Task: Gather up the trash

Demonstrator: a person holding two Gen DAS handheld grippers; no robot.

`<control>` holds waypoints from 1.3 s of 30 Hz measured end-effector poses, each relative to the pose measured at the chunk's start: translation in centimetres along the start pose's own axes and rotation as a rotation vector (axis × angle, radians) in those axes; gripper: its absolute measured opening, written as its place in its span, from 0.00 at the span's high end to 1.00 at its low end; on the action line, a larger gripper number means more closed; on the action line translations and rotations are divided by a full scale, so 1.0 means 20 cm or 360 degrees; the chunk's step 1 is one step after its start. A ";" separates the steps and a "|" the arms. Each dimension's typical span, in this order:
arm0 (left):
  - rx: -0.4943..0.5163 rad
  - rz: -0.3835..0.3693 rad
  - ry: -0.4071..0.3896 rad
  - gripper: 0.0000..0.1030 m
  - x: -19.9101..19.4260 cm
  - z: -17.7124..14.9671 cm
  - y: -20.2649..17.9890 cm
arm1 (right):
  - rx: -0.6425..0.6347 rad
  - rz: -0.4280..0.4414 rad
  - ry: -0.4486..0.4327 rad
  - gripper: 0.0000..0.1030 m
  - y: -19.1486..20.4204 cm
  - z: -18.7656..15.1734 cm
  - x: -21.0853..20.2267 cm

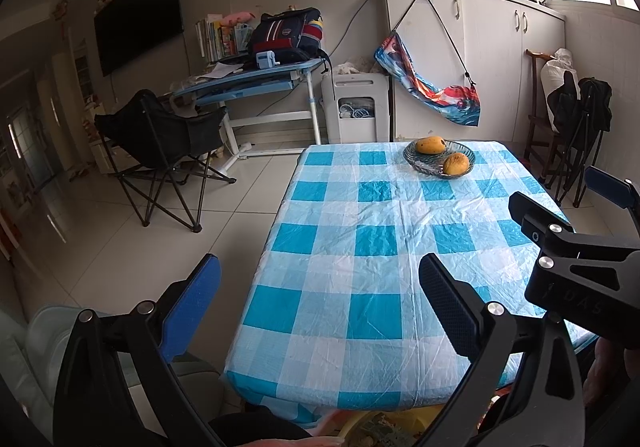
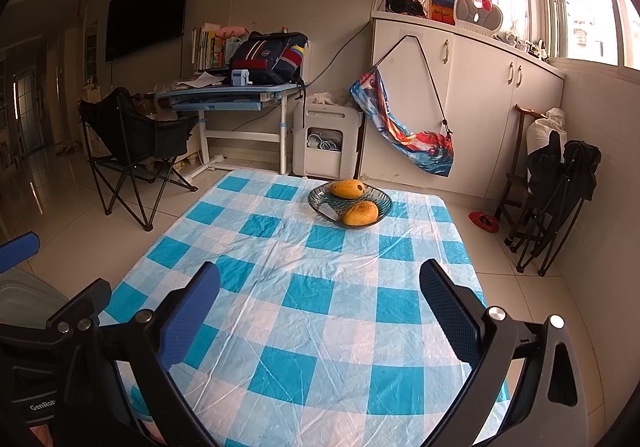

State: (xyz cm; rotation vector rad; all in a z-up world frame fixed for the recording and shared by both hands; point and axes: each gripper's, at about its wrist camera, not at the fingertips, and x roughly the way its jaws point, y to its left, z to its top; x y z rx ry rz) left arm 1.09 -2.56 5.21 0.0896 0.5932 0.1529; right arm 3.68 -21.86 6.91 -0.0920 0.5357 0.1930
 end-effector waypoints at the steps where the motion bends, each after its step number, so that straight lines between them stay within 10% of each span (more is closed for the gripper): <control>1: 0.0000 -0.0001 0.0001 0.07 0.00 0.00 0.00 | 0.0000 0.0000 0.0001 0.07 0.00 0.00 0.00; 39: -0.0038 -0.0066 -0.0025 0.07 -0.04 0.04 0.05 | -0.0015 -0.0028 0.0034 0.07 -0.01 -0.01 0.05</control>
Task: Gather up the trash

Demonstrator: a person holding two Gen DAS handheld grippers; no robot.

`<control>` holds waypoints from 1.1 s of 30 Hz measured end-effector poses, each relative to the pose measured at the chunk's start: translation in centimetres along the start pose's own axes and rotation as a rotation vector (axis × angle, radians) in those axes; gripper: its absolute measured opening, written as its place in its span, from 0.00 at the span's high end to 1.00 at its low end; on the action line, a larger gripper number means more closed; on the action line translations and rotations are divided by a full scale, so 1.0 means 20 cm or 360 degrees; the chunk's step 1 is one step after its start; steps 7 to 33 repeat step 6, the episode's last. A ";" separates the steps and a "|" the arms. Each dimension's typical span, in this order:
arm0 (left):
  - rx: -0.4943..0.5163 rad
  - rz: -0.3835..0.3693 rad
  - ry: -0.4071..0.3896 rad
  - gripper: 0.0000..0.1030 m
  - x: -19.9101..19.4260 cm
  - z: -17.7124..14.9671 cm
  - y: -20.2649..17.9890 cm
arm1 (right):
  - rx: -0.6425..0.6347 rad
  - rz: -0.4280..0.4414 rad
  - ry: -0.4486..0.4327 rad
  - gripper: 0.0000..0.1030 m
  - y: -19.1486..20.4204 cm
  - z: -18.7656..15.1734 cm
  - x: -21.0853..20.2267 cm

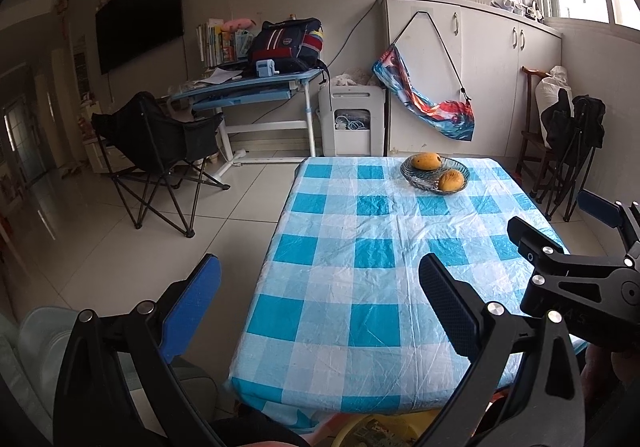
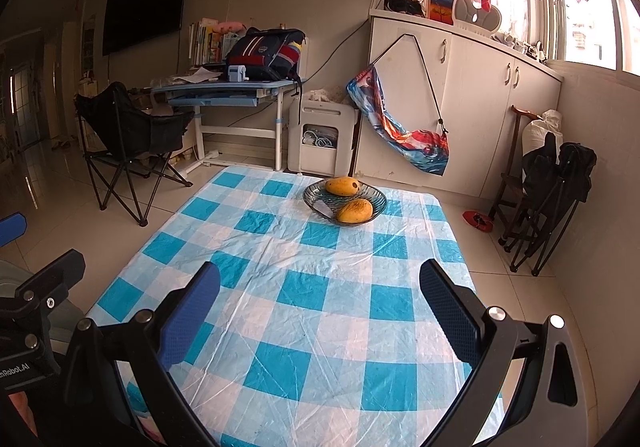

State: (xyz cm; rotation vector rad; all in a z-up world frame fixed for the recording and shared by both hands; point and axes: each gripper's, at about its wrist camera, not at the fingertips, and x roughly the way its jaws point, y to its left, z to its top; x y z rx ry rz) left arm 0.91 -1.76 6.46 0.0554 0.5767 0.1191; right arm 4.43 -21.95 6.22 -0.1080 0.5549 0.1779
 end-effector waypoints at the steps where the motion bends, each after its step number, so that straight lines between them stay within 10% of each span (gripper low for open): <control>1: 0.0008 0.0006 0.0023 0.07 0.00 0.00 0.01 | -0.0001 -0.0004 0.0005 0.07 0.00 0.00 0.00; 33: 0.0037 0.0029 0.0000 0.07 -0.03 -0.03 0.02 | -0.0021 -0.0026 0.0030 0.07 0.01 -0.03 0.00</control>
